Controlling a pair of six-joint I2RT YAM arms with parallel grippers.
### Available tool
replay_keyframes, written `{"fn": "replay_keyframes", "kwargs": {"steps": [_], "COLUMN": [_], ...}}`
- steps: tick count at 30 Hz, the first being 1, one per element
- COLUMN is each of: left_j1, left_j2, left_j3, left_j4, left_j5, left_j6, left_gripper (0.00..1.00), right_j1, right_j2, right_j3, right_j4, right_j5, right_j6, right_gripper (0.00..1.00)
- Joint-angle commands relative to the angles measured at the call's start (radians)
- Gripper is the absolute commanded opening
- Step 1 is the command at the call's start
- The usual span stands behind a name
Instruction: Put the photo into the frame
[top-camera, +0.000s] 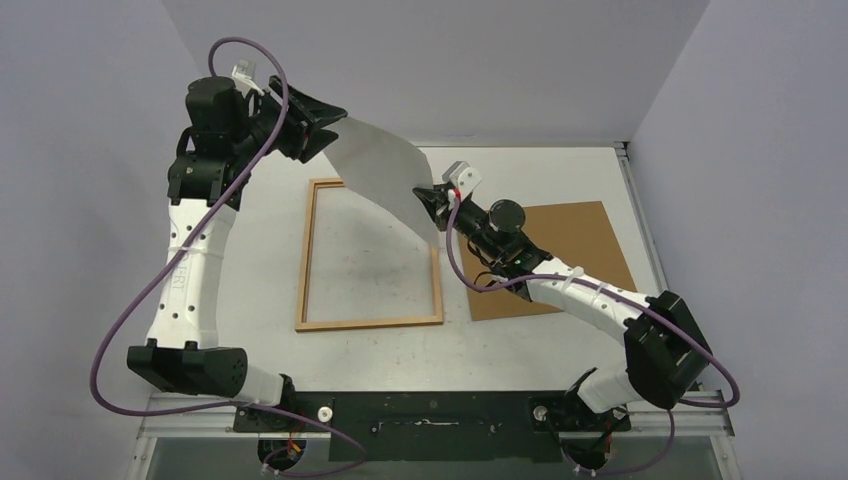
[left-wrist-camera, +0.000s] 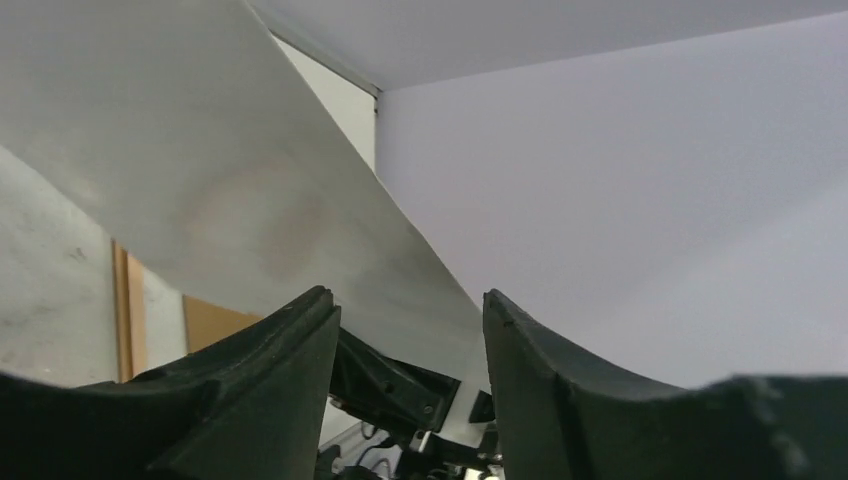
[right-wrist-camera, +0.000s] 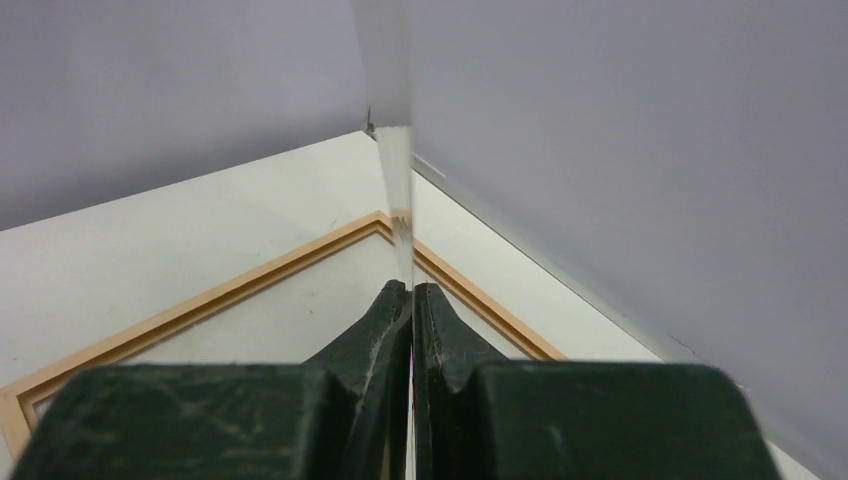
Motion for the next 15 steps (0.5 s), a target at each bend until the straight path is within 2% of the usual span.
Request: {"fn": "replay_keyframes", "kwargs": {"steps": [1,3,5,10,15], "left_j1": [0.009,0.01,0.011,0.013,0.02], "left_j2": [-0.067,-0.092,-0.11,-0.145,-0.161], "left_j3": [-0.006,-0.02,-0.032,-0.048,-0.014], "left_j4": [0.048,0.038,0.032,-0.006,-0.08], "left_j5": [-0.077,-0.112,-0.147,-0.217,-0.269], "left_j6": [0.075,0.117,0.152,0.266,0.369], "left_gripper": [0.62,0.73,0.79,0.84,0.84], "right_j1": [-0.017,-0.018,-0.023,-0.036,-0.048], "right_j2": [-0.084,-0.101,-0.112,-0.114,-0.096], "right_j3": [0.091,0.111,0.146,0.267,0.412], "right_j4": [-0.081,-0.127,-0.185,-0.359,-0.552], "right_j5": [-0.058,-0.061,-0.057,-0.052,-0.015], "right_j6": [0.061,0.07,0.092,0.209,0.374], "right_gripper": [0.0,0.0,0.0,0.0,0.0]}}
